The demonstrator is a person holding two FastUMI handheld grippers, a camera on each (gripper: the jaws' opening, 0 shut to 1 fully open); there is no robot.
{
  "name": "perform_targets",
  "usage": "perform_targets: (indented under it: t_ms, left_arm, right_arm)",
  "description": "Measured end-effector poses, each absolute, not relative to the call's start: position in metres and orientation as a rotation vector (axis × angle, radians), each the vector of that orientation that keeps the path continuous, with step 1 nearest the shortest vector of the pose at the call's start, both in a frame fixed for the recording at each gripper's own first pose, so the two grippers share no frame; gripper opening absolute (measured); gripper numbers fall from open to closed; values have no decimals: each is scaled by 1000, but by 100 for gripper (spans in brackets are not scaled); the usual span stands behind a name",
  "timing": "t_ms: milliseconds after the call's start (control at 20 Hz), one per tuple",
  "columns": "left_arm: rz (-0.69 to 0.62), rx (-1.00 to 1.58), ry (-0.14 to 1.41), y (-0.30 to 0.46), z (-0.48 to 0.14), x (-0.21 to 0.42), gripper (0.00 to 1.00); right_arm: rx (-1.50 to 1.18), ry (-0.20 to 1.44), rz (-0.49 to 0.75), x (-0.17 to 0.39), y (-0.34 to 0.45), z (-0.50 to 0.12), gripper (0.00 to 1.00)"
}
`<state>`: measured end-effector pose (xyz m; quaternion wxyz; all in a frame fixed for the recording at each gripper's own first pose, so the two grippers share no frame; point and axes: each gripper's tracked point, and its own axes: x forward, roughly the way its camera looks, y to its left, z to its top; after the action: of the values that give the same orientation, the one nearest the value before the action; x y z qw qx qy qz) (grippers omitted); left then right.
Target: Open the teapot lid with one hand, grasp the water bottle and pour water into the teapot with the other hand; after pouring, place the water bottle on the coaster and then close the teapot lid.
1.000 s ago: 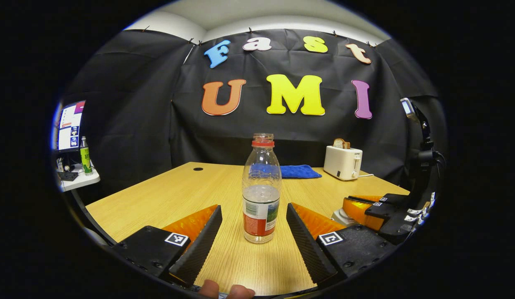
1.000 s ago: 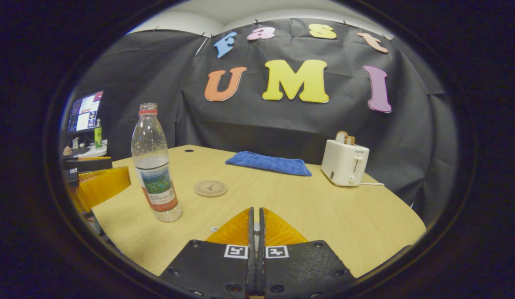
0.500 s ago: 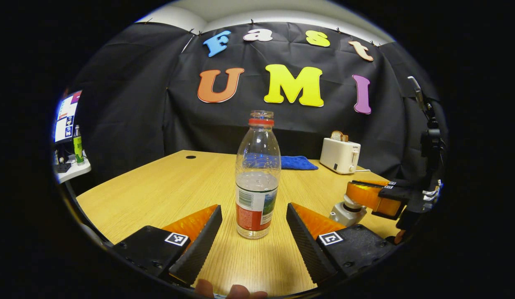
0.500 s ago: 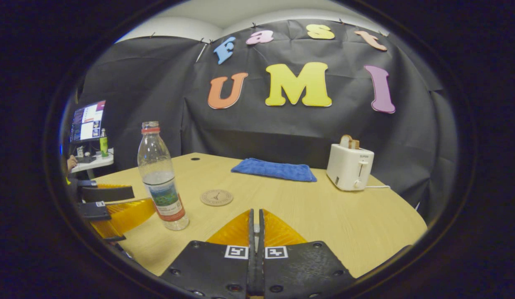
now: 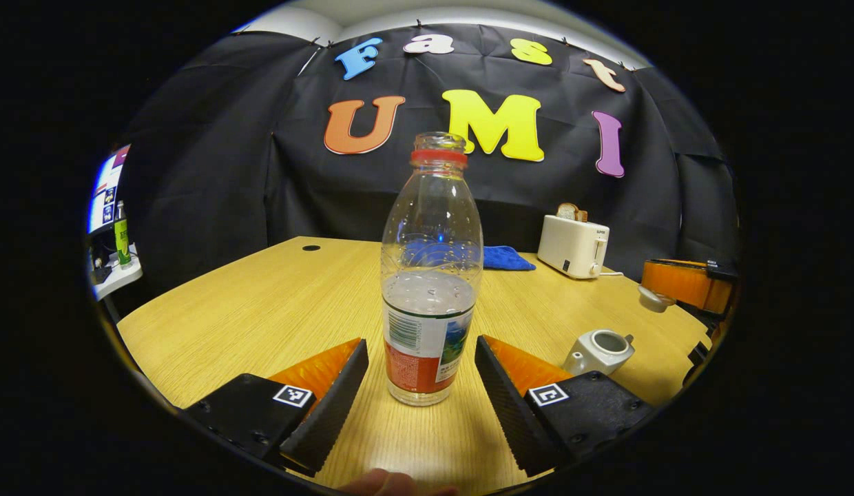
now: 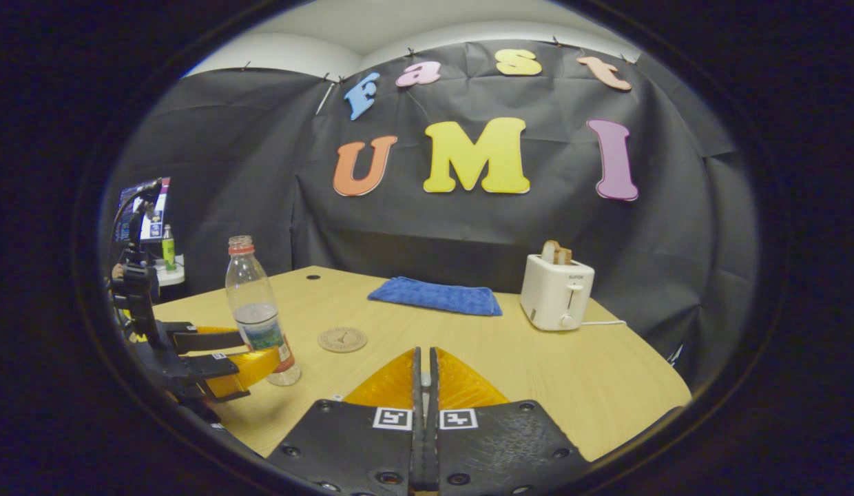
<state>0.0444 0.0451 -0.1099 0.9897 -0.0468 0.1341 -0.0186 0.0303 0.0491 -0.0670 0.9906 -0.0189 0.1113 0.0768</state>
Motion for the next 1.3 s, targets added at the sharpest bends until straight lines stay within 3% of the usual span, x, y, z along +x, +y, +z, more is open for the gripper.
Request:
perform_targets:
  t_ms: [200,400,600,1000,1300]
  left_arm:
    - [-45,-90,270,43,-110,51,98]
    - [-46,-72,273,43,-109,50,78]
    - [-29,30,273,55,-95,45,76]
    - [38,544,214,93,-45,46,73]
    - [1,925,221,78,-54,48,72]
  right_arm:
    - [-45,228,124,25,29,-66,0]
    - [-39,232,113,22,18,-66,0]
    - [-25,236,123,19,11,-65,0]
    - [-23,226,113,14,-17,-58,0]
    - [-30,239,118,6,-27,-66,0]
